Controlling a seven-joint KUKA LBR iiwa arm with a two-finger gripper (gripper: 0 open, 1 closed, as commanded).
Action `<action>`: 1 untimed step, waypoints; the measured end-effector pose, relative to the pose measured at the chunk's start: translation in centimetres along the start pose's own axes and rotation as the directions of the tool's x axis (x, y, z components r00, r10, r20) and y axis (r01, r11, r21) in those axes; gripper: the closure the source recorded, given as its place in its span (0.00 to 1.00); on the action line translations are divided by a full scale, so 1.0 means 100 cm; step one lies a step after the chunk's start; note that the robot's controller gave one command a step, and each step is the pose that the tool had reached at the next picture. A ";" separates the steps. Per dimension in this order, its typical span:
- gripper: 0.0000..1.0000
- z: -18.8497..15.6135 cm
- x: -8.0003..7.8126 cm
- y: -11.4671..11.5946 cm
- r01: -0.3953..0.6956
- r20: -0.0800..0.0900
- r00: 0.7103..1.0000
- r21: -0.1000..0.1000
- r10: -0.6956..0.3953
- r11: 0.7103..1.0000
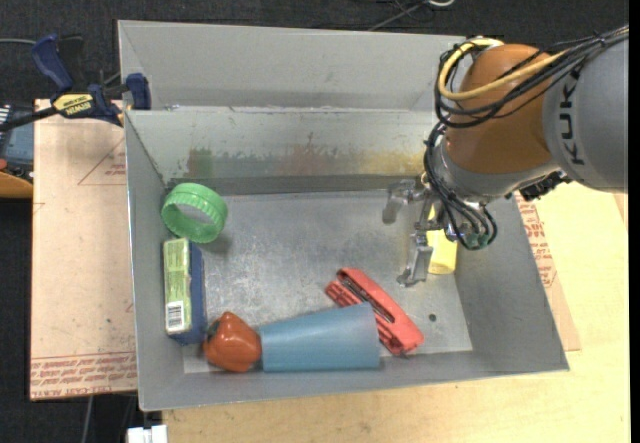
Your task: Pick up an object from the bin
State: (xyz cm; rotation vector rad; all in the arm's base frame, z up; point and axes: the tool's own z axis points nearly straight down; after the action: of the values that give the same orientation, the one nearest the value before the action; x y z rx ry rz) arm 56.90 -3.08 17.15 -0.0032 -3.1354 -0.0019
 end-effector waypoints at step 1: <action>0.00 -0.005 -0.001 0.000 0.002 0.008 1.000 0.001 -0.002 1.000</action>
Offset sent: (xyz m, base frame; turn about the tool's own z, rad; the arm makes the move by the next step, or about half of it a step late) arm -0.0229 0.0029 -0.0526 0.0692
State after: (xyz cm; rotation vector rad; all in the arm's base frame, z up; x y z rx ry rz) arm 57.04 -3.06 17.62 -0.0007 -3.1435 -0.0009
